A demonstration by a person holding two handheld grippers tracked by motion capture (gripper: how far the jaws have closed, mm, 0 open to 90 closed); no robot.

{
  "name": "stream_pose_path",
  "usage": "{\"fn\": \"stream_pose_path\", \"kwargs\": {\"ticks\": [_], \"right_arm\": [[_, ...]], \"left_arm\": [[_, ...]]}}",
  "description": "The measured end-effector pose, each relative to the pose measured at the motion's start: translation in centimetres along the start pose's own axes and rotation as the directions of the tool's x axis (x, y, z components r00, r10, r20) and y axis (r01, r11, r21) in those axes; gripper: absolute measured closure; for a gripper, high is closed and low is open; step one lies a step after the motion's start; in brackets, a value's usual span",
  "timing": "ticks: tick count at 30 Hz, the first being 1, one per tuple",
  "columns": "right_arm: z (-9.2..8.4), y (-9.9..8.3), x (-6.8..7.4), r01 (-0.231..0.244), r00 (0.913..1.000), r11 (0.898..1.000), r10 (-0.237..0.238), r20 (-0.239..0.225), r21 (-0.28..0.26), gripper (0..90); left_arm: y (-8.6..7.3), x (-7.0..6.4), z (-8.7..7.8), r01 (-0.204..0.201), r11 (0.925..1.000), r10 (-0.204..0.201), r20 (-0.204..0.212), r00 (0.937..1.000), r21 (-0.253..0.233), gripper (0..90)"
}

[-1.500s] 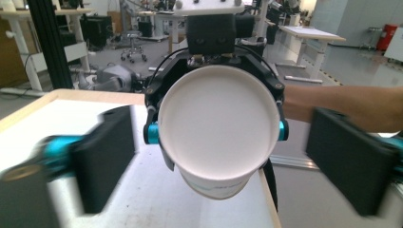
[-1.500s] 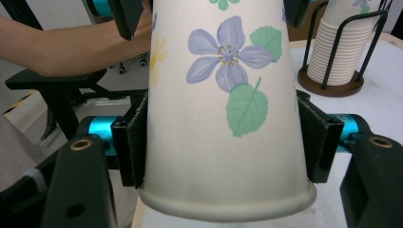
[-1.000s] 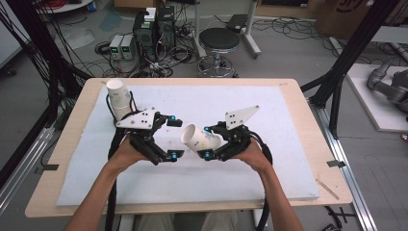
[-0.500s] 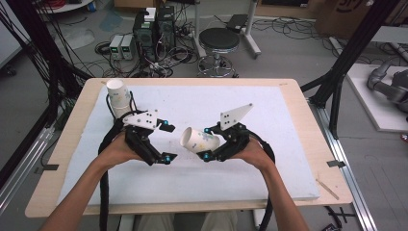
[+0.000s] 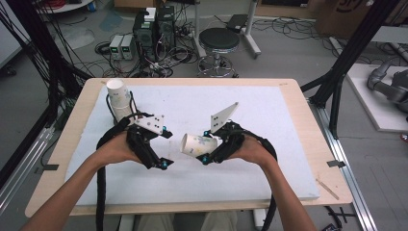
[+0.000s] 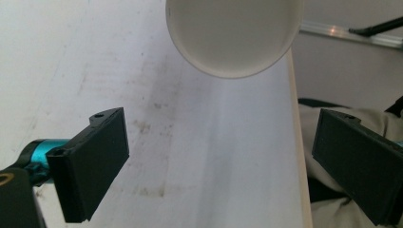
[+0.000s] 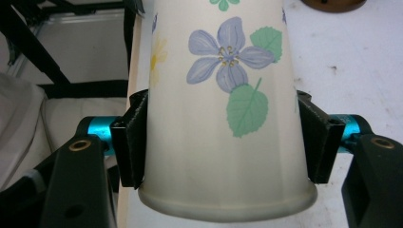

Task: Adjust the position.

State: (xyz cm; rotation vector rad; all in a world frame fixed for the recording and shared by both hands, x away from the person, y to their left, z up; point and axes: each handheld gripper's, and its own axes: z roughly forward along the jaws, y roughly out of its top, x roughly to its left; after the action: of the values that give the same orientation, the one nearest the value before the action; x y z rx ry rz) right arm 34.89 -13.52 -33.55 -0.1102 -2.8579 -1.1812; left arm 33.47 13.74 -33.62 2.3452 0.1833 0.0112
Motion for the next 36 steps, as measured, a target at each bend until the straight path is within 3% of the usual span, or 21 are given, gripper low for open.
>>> {"fn": "stream_pose_path", "kwargs": {"ticks": [10, 17, 21, 23, 28, 36], "right_arm": [[0.7, 1.1, 0.1, 0.019, 0.9997, 0.989, -0.021, 0.015, 0.146, 32.0], [0.8, 2.1, 0.1, 0.041, 0.9988, 0.975, -0.046, 0.017, 0.22, 32.0], [0.8, 2.6, 0.0, 0.038, 0.9989, 0.965, -0.045, 0.018, 0.26, 32.1], [1.0, 2.9, 0.1, 0.046, 0.9985, 0.955, -0.053, 0.016, 0.292, 32.1], [1.5, 3.3, 0.2, 0.053, 0.9983, 0.945, -0.058, 0.005, 0.321, 32.1], [1.7, 3.4, 0.2, 0.064, 0.9977, 0.944, -0.068, 0.002, 0.324, 32.1]], "left_arm": [[-0.5, 0.4, 0.2, 0.027, 0.9952, -0.028, 0.013, 0.9995, 0.094, 4.9], [-0.6, 0.6, 0.5, 0.048, 0.9879, -0.052, 0.021, 0.9984, 0.148, 4.9], [-0.6, 0.8, 0.5, 0.048, 0.9782, -0.055, 0.027, 0.9982, 0.202, 5.0], [-0.6, 0.7, 0.6, 0.054, 0.9772, -0.06, 0.026, 0.9978, 0.205, 4.9], [-0.3, 0.7, 0.7, 0.05, 0.9721, -0.058, 0.029, 0.9979, 0.229, 4.9], [0.1, 0.5, 0.9, 0.038, 0.9803, -0.046, 0.033, 0.9984, 0.194, 4.9]]}}
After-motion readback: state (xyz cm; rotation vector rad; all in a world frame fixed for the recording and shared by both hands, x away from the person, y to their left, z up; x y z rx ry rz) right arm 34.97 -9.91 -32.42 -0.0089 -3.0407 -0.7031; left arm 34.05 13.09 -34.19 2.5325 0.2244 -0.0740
